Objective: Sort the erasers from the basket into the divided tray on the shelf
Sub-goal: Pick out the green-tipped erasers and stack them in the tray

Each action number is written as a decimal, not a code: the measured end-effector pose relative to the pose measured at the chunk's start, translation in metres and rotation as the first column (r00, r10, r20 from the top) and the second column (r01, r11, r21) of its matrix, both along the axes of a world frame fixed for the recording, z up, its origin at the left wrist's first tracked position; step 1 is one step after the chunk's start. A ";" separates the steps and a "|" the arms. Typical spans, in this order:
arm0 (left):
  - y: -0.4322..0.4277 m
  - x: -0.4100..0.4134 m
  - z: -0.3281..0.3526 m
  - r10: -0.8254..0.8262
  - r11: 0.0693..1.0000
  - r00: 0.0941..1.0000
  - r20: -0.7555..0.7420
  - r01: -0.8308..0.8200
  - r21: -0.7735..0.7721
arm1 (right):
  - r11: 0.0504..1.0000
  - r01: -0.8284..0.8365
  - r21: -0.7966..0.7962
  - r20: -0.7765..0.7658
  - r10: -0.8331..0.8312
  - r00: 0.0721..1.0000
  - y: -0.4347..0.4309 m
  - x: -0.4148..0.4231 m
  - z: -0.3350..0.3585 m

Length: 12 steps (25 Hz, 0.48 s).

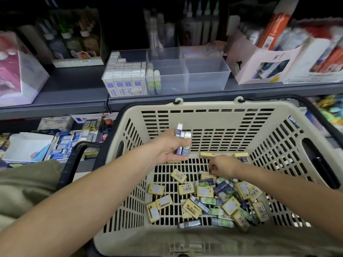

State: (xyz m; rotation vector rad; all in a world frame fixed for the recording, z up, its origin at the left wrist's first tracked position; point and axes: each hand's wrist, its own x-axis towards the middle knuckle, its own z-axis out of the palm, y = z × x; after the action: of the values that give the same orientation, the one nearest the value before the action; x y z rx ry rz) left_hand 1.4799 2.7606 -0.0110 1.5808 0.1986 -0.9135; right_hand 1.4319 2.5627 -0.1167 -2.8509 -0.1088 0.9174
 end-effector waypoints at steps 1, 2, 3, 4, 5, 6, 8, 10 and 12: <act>0.000 0.000 -0.001 0.002 1.000 1.000 -0.005 -0.002 0.002 | 1.000 -0.015 -0.016 -0.002 0.015 1.000 -0.001 -0.001 0.001; 0.001 0.001 -0.003 0.002 1.000 1.000 -0.011 -0.002 0.007 | 1.000 -0.022 -0.013 -0.011 0.022 1.000 -0.001 -0.002 0.001; 0.002 0.001 -0.004 -0.001 1.000 1.000 -0.019 0.002 0.014 | 1.000 -0.029 -0.007 -0.020 0.029 0.999 -0.001 -0.003 0.003; 0.002 0.002 -0.006 -0.011 1.000 1.000 -0.025 0.011 0.022 | 0.999 -0.042 -0.008 -0.023 0.042 0.999 0.000 -0.005 0.004; 0.003 0.002 -0.007 -0.023 0.999 0.999 -0.028 0.024 0.030 | 0.998 -0.060 -0.016 -0.014 0.060 0.998 0.000 -0.005 0.005; 0.003 0.002 -0.009 -0.035 0.998 0.999 -0.027 0.036 0.042 | 0.997 -0.075 -0.025 0.007 0.075 0.997 0.001 -0.006 0.005; 0.004 0.002 -0.012 -0.064 0.995 0.998 -0.021 0.066 0.081 | 0.995 -0.091 -0.033 0.034 0.092 0.995 0.003 -0.005 0.006; 0.006 0.002 -0.015 -0.081 0.990 0.996 -0.026 0.083 0.114 | 0.994 -0.101 -0.032 0.006 0.101 0.995 0.004 -0.004 0.007; 0.007 0.003 -0.018 -0.104 0.983 0.994 -0.030 0.107 0.148 | 0.991 -0.131 -0.030 -0.026 0.131 0.991 0.004 -0.007 0.006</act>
State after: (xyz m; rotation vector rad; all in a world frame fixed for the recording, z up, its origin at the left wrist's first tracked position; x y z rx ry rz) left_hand 1.4834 2.7678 -0.0291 1.7332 0.2043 -1.0183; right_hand 1.4252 2.5668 -0.1110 -2.8894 -0.2848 0.9854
